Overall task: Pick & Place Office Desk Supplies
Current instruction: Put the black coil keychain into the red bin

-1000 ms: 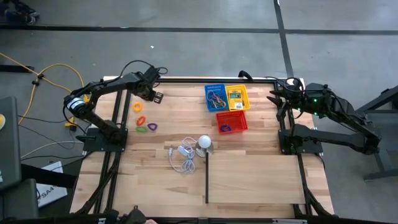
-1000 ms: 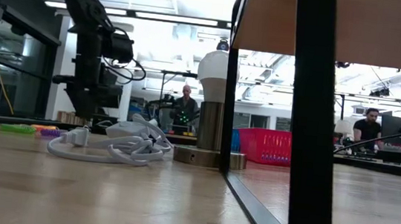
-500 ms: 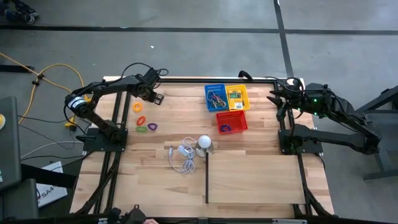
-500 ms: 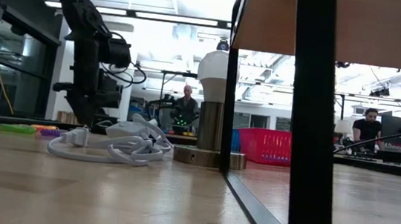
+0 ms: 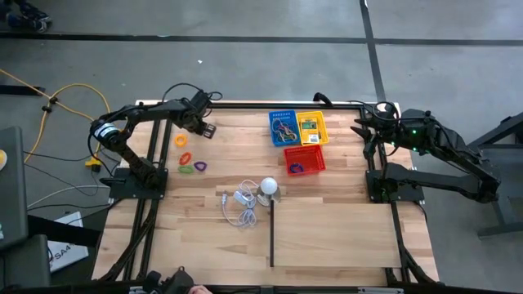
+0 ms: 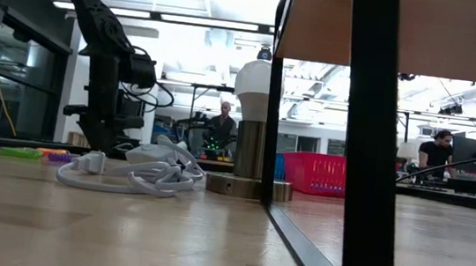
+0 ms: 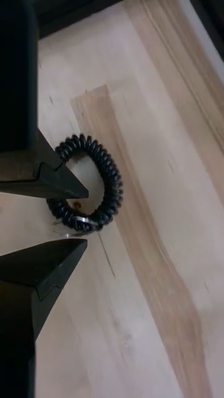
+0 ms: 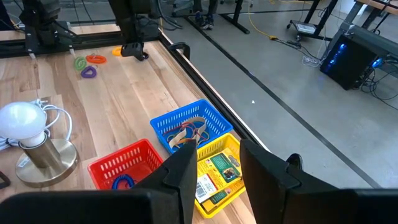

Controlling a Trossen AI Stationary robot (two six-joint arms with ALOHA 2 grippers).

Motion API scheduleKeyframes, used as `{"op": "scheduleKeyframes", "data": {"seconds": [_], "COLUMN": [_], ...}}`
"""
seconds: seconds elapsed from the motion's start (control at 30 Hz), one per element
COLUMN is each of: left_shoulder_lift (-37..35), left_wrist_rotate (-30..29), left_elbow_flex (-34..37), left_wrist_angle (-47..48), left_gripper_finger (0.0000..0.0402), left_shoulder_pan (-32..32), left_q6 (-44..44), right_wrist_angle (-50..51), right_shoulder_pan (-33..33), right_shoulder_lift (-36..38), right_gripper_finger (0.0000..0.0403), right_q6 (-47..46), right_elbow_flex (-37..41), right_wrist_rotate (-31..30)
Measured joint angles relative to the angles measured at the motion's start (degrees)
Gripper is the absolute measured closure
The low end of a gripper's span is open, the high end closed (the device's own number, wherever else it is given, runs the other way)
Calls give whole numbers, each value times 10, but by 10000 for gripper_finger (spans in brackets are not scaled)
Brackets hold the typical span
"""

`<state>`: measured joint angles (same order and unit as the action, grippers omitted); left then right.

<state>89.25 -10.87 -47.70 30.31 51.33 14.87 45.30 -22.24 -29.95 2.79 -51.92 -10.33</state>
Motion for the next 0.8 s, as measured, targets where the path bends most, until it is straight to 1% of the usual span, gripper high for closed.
{"op": "scheduleKeyframes", "data": {"seconds": [0.1,0.17,0.47,0.8], "left_shoulder_lift": [0,0,0,0], "left_wrist_rotate": [-2,-2,1,1], "left_elbow_flex": [0,0,0,0], "left_wrist_angle": [0,0,0,0], "left_gripper_finger": [298,306,363,390], "left_shoulder_pan": [3,6,8,8], "left_q6": [0,-3,-14,-15], "right_wrist_angle": [0,0,0,0], "right_shoulder_pan": [0,0,0,0], "right_shoulder_lift": [0,0,0,0], "right_gripper_finger": [293,293,293,293], "right_q6": [0,0,0,0], "right_elbow_flex": [0,0,0,0], "right_wrist_rotate": [0,0,0,0]}}
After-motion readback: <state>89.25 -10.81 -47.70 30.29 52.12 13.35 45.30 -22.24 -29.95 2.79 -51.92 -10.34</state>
